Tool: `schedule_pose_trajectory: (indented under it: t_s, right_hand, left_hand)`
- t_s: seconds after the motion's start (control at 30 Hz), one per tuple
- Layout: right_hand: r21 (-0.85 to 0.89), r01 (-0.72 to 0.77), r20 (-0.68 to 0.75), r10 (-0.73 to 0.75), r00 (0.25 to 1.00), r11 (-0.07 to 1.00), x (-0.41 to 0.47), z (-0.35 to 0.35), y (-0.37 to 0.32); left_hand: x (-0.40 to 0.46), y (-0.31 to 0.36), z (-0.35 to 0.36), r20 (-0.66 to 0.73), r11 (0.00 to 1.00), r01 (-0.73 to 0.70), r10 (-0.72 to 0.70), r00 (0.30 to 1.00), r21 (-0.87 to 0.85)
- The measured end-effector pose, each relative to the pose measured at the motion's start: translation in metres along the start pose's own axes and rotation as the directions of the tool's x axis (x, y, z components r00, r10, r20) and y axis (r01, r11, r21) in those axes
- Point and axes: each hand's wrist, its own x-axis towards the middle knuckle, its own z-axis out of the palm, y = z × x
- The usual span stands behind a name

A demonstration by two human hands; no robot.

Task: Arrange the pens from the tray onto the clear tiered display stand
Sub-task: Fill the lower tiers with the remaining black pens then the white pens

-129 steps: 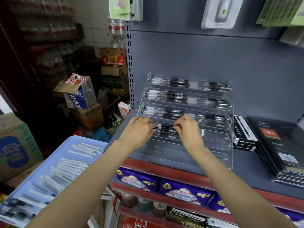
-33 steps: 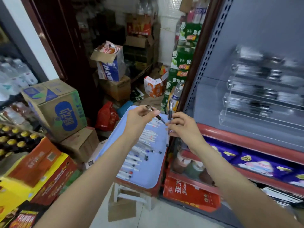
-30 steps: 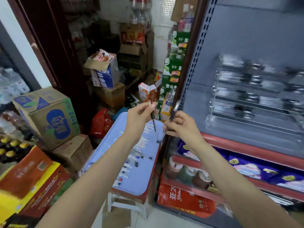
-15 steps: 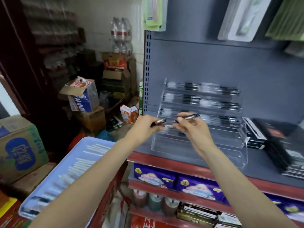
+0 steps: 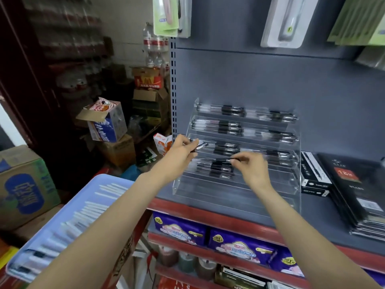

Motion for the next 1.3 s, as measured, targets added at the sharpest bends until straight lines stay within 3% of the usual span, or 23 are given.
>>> schedule_pose_trajectory:
  t_s: [0.23, 0.33, 0.47, 0.57, 0.63, 0.7, 1.03, 1.3]
  right_hand:
    - [-0.38, 0.168, 0.057, -0.159, 0.986, 0.91, 0.001, 0.007, -0.003]
    - [-0.466, 0.209, 0.11, -0.179, 0.978, 0.859, 0.001, 0.008, -0.001]
    - [-0.381, 0.192, 0.165, -0.137, 0.977, 0.904, 0.006, 0.007, -0.004]
    - [-0.119, 0.149, 0.111, -0.136, 0.985, 0.982, 0.003, -0.001, -0.014]
    - [0.058, 0.12, 0.166, -0.128, 0.978, 0.991, -0.001, -0.005, -0.018]
    - [0.12, 0.116, 0.201, -0.138, 0.97, 0.986, -0.003, -0.007, -0.018]
    - [0.086, 0.018, 0.084, -0.025, 0.996, 0.996, -0.005, -0.019, 0.004]
    - [-0.179, 0.105, 0.094, -0.089, 0.992, 0.978, -0.009, -0.008, 0.005]
  left_hand:
    - [-0.005, -0.006, -0.003, -0.082, 0.997, 0.023, -0.029, 0.996, -0.072]
    - [-0.003, -0.005, 0.001, -0.093, 0.998, -0.036, 0.031, 0.995, -0.052]
    - [0.001, -0.002, 0.007, -0.065, 0.996, -0.085, 0.085, 0.994, -0.006]
    - [0.005, 0.003, 0.009, -0.057, 0.995, -0.094, 0.092, 0.994, -0.039]
    - [0.007, 0.008, 0.01, -0.046, 0.992, -0.101, 0.098, 0.994, -0.081]
    - [0.01, 0.012, 0.013, -0.035, 0.986, -0.108, 0.104, 0.994, -0.131]
    - [0.008, -0.013, 0.022, -0.007, 1.0, -0.019, 0.019, 1.0, 0.004]
    - [-0.004, -0.019, 0.027, 0.055, 0.965, -0.127, 0.117, 0.992, 0.228]
